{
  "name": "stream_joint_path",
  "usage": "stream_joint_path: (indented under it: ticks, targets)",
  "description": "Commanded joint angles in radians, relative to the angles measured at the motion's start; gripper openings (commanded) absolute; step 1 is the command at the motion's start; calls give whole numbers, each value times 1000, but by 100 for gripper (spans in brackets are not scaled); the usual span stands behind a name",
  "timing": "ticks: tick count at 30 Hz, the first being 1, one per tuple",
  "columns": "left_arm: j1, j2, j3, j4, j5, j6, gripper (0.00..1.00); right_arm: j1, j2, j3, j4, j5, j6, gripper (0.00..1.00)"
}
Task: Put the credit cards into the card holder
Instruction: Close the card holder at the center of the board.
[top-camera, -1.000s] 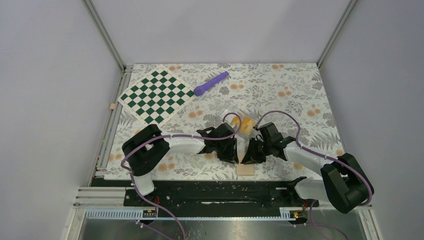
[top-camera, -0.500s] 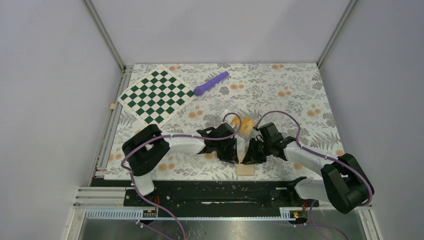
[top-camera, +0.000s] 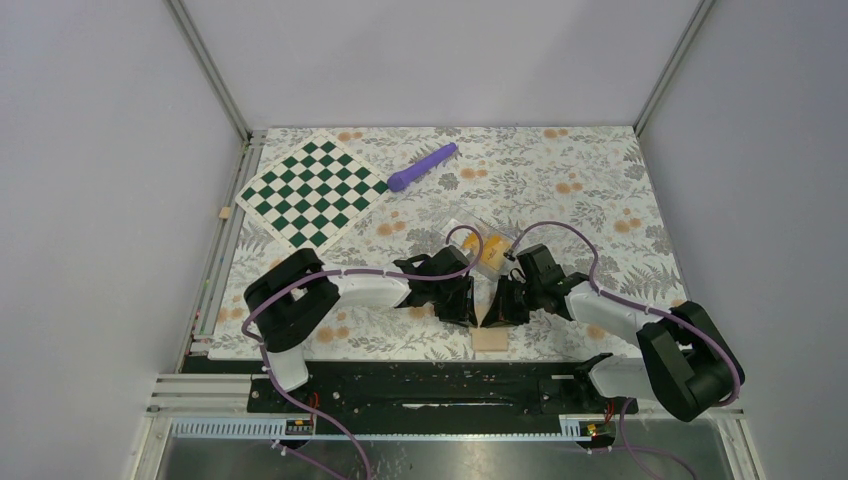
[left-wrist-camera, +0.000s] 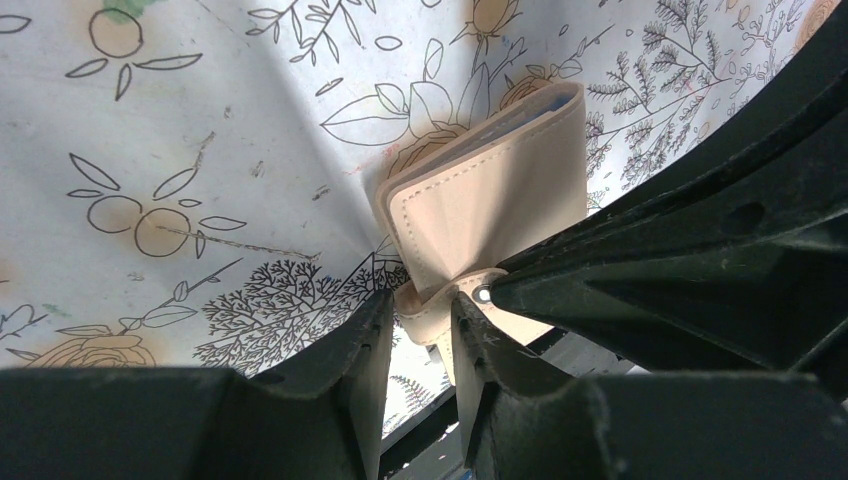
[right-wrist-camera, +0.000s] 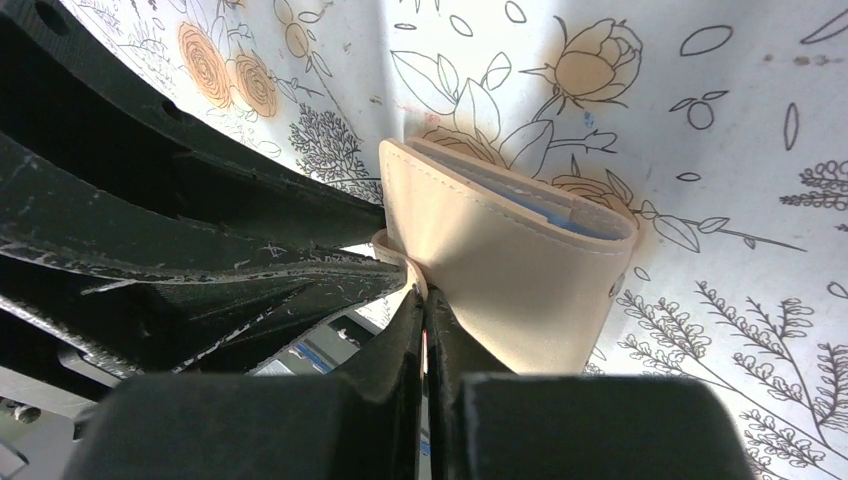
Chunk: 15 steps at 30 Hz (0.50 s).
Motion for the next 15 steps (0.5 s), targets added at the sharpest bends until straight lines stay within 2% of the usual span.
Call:
stream_joint_path:
  ticks: [1,15]
  targets:
    - [-8,3,6,12,-8,4,28,4,2,-3,30,-4,-3,0]
    - [-11,-37,18,-30,-42,24,36,4,-13,7,-7,41,-24,0]
